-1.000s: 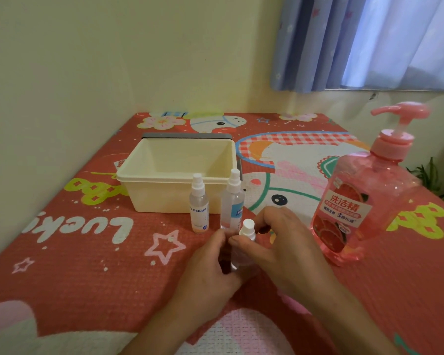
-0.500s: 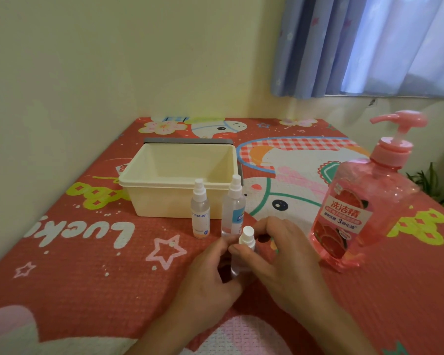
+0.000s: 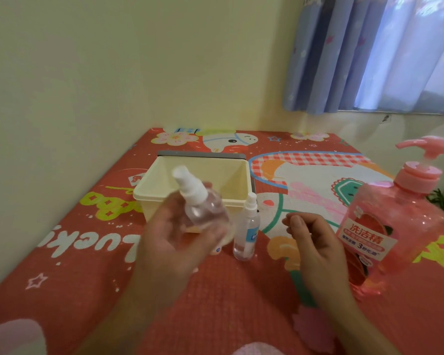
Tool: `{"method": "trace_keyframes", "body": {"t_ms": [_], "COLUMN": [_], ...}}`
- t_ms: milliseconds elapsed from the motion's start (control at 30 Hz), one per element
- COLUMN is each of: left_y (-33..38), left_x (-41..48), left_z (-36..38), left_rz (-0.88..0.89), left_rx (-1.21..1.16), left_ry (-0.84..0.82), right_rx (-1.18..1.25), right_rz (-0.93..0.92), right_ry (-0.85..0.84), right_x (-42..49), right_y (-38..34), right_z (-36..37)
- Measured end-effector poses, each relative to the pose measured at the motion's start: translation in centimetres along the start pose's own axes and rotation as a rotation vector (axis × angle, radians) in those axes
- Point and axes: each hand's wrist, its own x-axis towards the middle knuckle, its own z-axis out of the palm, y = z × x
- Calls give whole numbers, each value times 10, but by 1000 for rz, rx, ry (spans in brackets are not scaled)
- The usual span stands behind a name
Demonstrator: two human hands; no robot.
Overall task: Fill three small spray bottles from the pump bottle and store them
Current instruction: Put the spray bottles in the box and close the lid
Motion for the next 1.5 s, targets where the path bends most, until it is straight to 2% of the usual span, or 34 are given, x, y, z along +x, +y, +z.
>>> {"method": "trace_keyframes", "body": {"t_ms": [133,200,267,467,667,800,1000,1233,1333,1400,1500], "left_y": [12,9,-1,-44,-74,-89,-101,-102,-99,-90,-72], "left_x": [45,69,95,154,184,191,189,187,188,187,167], "left_z": [-21,-30,-37,-34,-13,-5,-2,0,-4,-7,-9], "left_rz": [141,155,140,-81,-241,-303,-348,-350,-388,-327,-129], "left_rx": [117,247,409,966,1260,1326,1369,1354,1312,1287,1020], "left_ry": [95,131,100,-334,-728,-854,-923,-927,-869,-716,-283], "right_rx": [-26,-18,-41,-61,-91,-83,-91,-221,-292,-334,-355], "right_rz": [17,62,101,135,138,148,162,167,173,161,156], "right_ry": [27,3,-22,-34,-75,-72,-93,-189,-242,-277,-309], "right_x": [-1,-3,-3,0,0,0,0,-2,-1,0,0], "right_y": [13,18,21,27,29,29,25,23,23,22,19], "right_z": [7,10,12,10,11,12,11,12,13,13,15]}}
